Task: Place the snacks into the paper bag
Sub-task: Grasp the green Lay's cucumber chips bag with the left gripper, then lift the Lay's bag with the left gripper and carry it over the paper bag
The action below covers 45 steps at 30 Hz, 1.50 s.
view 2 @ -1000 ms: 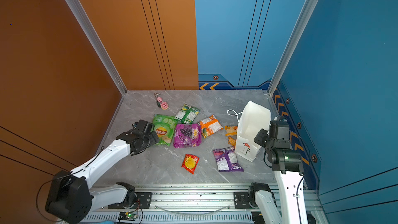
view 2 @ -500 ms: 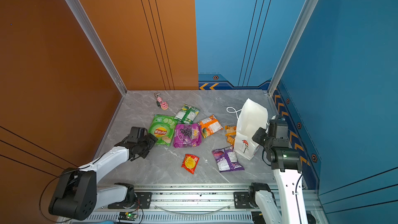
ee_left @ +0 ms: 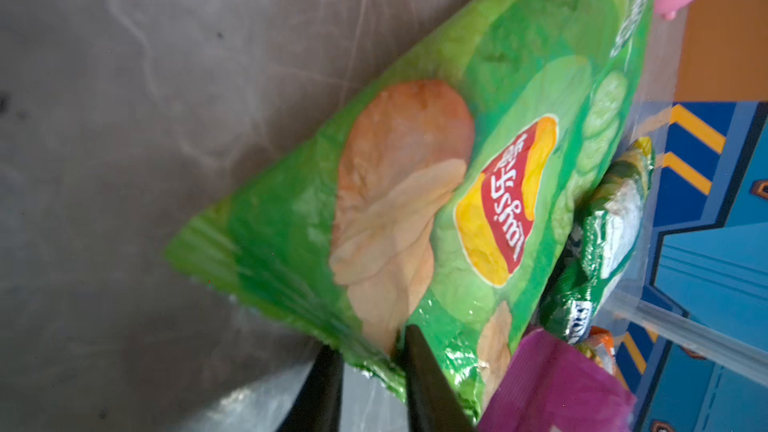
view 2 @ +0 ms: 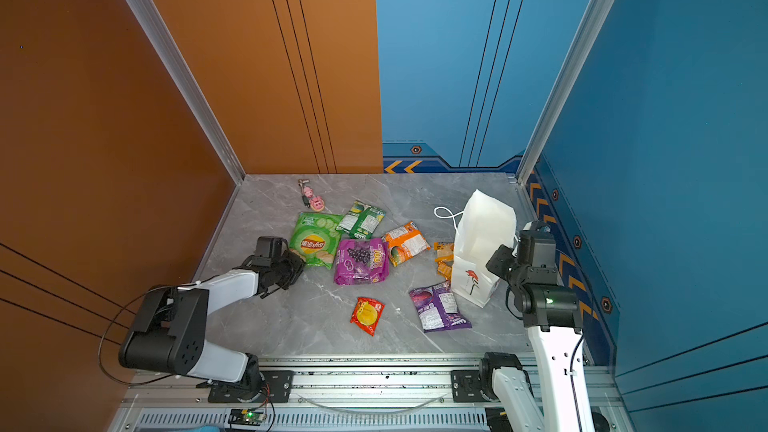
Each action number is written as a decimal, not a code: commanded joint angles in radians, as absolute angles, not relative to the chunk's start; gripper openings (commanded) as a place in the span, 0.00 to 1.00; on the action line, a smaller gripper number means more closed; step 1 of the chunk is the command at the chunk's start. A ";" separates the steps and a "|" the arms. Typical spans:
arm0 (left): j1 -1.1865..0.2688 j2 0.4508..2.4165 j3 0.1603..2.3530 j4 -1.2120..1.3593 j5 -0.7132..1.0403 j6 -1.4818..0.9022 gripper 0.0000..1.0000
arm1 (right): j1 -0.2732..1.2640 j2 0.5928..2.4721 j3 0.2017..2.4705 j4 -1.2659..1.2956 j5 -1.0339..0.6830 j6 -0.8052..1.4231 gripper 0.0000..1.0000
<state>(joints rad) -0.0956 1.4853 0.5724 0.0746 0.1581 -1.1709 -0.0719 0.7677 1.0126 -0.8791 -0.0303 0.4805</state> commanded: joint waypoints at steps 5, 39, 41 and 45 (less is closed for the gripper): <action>-0.071 1.436 0.563 -0.045 0.119 -1.091 0.06 | -0.072 0.768 1.015 -0.854 -0.042 0.499 0.00; -0.591 1.093 1.448 -0.759 -0.113 -0.502 0.00 | 0.009 0.902 1.218 -0.888 -0.133 0.423 0.00; -0.638 1.127 1.512 -0.759 -0.107 -0.472 0.00 | 0.012 0.913 1.232 -0.888 -0.150 0.418 0.00; -0.735 1.216 1.653 -0.762 -0.066 -0.384 0.00 | 0.021 0.941 1.260 -0.901 -0.160 0.405 0.00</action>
<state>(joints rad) -0.6884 1.1793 1.5703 -0.7631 -0.0933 -0.4839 0.0105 0.9287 1.2182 -0.8810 -0.1345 0.4355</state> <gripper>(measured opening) 0.044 0.047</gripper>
